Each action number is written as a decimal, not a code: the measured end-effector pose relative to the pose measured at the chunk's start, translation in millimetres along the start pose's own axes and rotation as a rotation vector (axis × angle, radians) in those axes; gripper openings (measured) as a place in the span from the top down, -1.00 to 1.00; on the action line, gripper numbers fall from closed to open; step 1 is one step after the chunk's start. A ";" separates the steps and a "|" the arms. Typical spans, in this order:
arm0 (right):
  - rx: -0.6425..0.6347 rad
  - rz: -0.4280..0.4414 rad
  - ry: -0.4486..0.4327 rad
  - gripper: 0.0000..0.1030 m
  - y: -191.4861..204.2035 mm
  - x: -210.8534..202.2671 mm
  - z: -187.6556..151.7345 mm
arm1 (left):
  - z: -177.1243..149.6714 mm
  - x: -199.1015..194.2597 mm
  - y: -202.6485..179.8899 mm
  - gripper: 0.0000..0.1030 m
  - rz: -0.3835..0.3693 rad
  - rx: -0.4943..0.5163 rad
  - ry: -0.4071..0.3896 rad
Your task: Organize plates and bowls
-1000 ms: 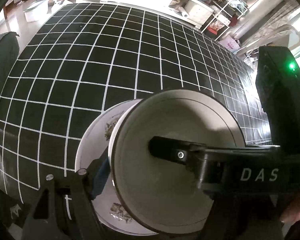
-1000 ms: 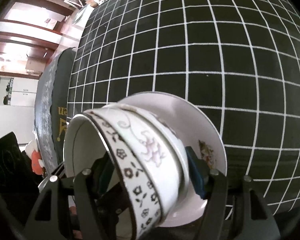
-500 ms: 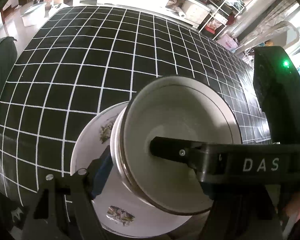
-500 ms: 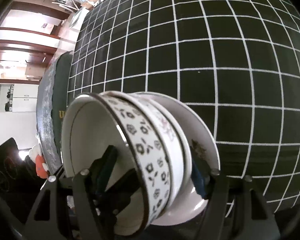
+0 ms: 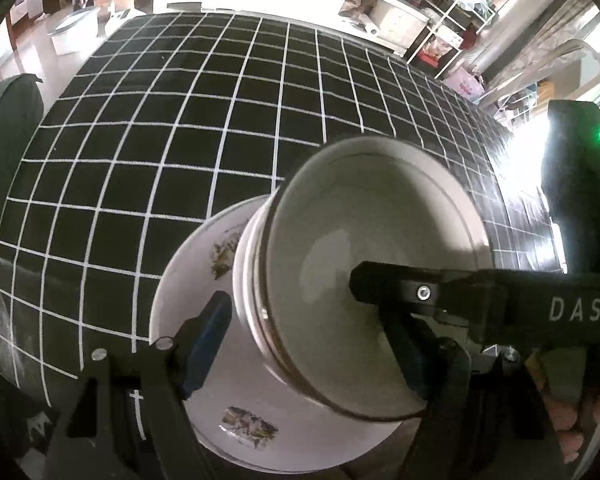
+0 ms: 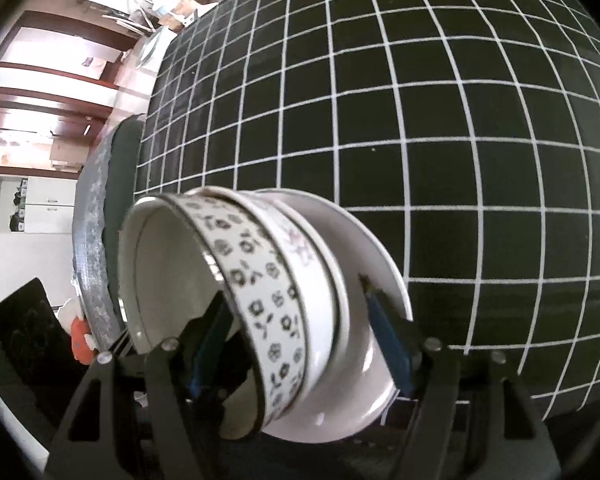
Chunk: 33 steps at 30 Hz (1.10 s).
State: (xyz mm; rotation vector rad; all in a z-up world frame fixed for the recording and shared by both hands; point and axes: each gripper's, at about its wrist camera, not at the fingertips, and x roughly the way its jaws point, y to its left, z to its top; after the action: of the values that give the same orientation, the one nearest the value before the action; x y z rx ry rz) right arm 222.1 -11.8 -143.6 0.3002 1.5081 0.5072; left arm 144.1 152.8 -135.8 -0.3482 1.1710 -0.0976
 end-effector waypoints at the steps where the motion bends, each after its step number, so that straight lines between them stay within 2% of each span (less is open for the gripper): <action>1: -0.009 -0.002 -0.011 -0.43 2.4 -3.1 -0.3 | 0.6 -2.8 0.1 -0.44 -0.001 0.000 -0.007; 10: -0.038 -0.018 -0.094 -0.43 7.2 -30.4 -5.9 | 2.5 -29.4 -2.7 -0.44 0.036 -0.005 -0.067; 19: -0.081 -0.050 -0.235 -0.43 6.7 -79.5 -34.0 | -13.1 -89.9 -29.1 -0.44 0.105 0.039 -0.240; 23: -0.165 -0.144 -0.341 -0.43 11.7 -103.6 -57.6 | -33.3 -117.3 -58.3 -0.44 0.160 0.118 -0.339; 33: -0.310 -0.288 -0.597 -0.48 16.3 -160.1 -127.8 | -74.7 -155.6 -95.4 -0.44 0.161 0.195 -0.494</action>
State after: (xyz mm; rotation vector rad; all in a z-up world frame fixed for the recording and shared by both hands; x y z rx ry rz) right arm 95.2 -92.3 -3.3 -0.0161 0.8562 0.3688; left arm 24.9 86.3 6.5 -0.0937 0.6896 0.0161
